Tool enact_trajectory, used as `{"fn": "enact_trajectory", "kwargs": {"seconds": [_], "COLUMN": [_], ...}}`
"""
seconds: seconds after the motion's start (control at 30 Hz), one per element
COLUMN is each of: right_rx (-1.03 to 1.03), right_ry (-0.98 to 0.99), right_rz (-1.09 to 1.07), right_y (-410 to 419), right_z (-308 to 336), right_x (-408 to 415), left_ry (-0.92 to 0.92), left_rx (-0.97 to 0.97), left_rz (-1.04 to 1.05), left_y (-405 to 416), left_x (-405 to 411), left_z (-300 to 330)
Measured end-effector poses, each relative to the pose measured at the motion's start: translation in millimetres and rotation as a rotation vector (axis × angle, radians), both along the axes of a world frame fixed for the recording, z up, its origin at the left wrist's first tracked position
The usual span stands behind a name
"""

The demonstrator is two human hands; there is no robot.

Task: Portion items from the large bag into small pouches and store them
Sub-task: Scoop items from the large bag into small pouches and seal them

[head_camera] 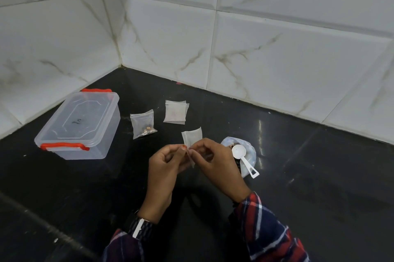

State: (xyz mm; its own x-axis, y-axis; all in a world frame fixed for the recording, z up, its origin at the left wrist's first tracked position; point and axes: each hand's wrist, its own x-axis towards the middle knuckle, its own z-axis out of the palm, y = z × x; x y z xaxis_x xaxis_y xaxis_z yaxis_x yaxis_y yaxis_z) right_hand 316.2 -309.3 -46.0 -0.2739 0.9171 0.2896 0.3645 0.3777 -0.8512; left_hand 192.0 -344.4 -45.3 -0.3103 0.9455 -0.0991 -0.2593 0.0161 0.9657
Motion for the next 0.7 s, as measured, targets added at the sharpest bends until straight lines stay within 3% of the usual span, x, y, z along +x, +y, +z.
{"fn": "enact_trajectory", "kwargs": {"seconds": [0.23, 0.4, 0.7], "right_rx": [-0.044, 0.085, 0.078], "right_ry": [0.041, -0.093, -0.116], "right_rz": [-0.054, -0.104, -0.129], "right_y": [-2.2, -5.3, -1.5], "right_z": [3.3, 5.6, 6.3], "right_x": [0.6, -1.5, 1.5], "left_ry": [0.006, 0.147, 0.326], "left_rx": [0.015, 0.01, 0.025], "left_rz": [-0.07, -0.055, -0.08], "left_y": [-2.4, 0.6, 2.0], "left_x": [-2.1, 0.2, -3.4], "left_z": [-0.2, -1.5, -7.1]}}
